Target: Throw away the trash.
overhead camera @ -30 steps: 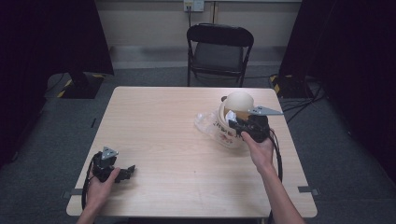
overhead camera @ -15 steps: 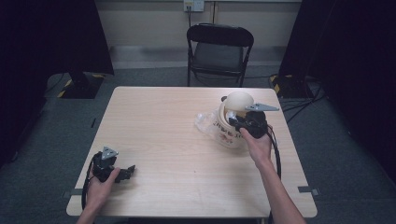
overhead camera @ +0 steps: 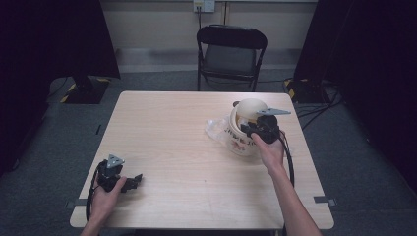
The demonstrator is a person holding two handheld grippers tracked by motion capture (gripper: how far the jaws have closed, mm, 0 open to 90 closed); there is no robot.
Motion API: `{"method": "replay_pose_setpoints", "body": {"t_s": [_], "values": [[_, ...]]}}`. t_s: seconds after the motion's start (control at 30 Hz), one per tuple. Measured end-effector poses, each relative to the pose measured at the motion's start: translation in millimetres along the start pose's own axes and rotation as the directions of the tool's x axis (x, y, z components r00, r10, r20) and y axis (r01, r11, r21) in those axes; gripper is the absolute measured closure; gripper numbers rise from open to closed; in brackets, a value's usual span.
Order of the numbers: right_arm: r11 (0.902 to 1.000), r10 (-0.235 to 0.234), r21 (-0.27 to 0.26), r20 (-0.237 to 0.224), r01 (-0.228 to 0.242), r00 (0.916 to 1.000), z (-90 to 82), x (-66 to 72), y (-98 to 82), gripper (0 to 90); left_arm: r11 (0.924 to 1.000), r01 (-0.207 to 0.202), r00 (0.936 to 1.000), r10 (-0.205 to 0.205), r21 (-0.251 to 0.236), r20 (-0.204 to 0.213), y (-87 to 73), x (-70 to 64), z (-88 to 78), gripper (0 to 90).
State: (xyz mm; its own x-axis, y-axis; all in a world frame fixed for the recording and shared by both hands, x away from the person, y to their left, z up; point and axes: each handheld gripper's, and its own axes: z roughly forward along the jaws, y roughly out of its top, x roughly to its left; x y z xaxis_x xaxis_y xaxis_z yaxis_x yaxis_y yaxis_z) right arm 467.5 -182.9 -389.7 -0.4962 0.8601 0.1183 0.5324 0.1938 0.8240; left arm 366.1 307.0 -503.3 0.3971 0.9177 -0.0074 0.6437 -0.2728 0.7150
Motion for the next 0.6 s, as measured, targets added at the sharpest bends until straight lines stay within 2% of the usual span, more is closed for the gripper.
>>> {"method": "replay_pose_setpoints", "body": {"t_s": [0.23,0.33,0.6], "values": [[1.0000,0.002,0.003,0.000,-0.002,1.0000,1.5,1.6,2.3,64.7,1.0000,0.005,1.0000,-0.005,-0.003,0.002,-0.1,-0.3,0.2,0.0],[0.9999,0.010,-0.006,-0.001,-0.010,1.0000,0.2,1.8,3.5,59.0,1.0000,0.005,1.0000,-0.005,-0.003,0.001,-0.1,-0.3,0.2,0.0],[0.9998,0.020,-0.005,0.002,-0.020,0.9998,-0.7,3.3,7.3,55.5,1.0000,0.005,1.0000,-0.005,-0.003,0.001,-0.1,-0.3,0.2,0.0]]}}
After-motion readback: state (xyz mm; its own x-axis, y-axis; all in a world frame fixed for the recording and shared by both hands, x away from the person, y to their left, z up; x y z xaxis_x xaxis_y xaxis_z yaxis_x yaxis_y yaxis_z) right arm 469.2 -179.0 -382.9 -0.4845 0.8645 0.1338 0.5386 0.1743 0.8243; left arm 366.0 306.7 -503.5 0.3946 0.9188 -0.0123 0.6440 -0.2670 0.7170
